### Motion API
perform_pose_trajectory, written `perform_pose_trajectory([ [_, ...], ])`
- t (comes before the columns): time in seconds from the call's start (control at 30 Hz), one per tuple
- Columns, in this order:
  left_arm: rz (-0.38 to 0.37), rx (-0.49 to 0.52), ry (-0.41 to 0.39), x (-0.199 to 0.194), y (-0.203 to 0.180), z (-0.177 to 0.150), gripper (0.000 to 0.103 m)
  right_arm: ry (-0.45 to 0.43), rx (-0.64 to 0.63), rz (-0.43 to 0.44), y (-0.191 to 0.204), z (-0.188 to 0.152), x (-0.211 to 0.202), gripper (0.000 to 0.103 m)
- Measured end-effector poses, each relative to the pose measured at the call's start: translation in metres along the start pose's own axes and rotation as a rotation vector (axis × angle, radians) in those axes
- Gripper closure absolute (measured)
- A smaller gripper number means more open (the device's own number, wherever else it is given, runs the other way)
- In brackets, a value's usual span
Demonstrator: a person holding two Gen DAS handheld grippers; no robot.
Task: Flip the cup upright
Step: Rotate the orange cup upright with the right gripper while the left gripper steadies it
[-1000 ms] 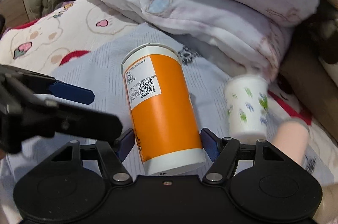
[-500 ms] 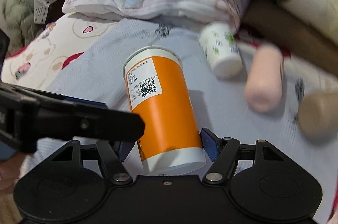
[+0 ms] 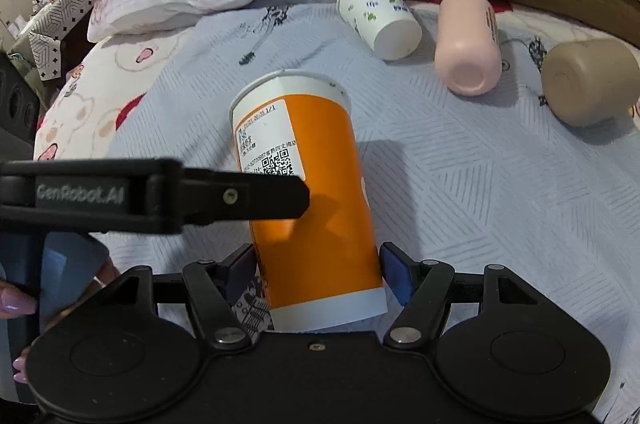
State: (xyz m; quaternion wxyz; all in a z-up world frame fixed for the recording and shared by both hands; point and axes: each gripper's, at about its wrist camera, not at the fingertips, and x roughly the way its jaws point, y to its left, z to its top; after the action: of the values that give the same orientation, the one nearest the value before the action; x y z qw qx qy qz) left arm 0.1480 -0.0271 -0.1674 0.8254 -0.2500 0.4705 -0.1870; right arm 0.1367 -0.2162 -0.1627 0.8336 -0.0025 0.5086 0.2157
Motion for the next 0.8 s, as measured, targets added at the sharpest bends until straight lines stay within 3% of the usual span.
perform_pose_trajectory([
  [0.17, 0.0, -0.01, -0.008, 0.003, 0.004, 0.002, 0.009, 0.042, 0.029, 0.049, 0.0, 0.001, 0.004, 0.031],
  [0.3, -0.065, -0.042, 0.018, 0.006, 0.008, 0.002, 0.028, 0.089, -0.04, 0.091, 0.007, 0.007, 0.005, 0.031],
  [0.47, -0.058, -0.017, 0.014, 0.005, 0.004, 0.0, 0.029, 0.113, -0.17, 0.102, 0.012, 0.021, -0.001, 0.021],
  [0.8, -0.075, 0.02, 0.035, 0.009, 0.006, 0.006, 0.029, 0.157, -0.183, 0.179, 0.001, 0.039, 0.02, 0.023],
])
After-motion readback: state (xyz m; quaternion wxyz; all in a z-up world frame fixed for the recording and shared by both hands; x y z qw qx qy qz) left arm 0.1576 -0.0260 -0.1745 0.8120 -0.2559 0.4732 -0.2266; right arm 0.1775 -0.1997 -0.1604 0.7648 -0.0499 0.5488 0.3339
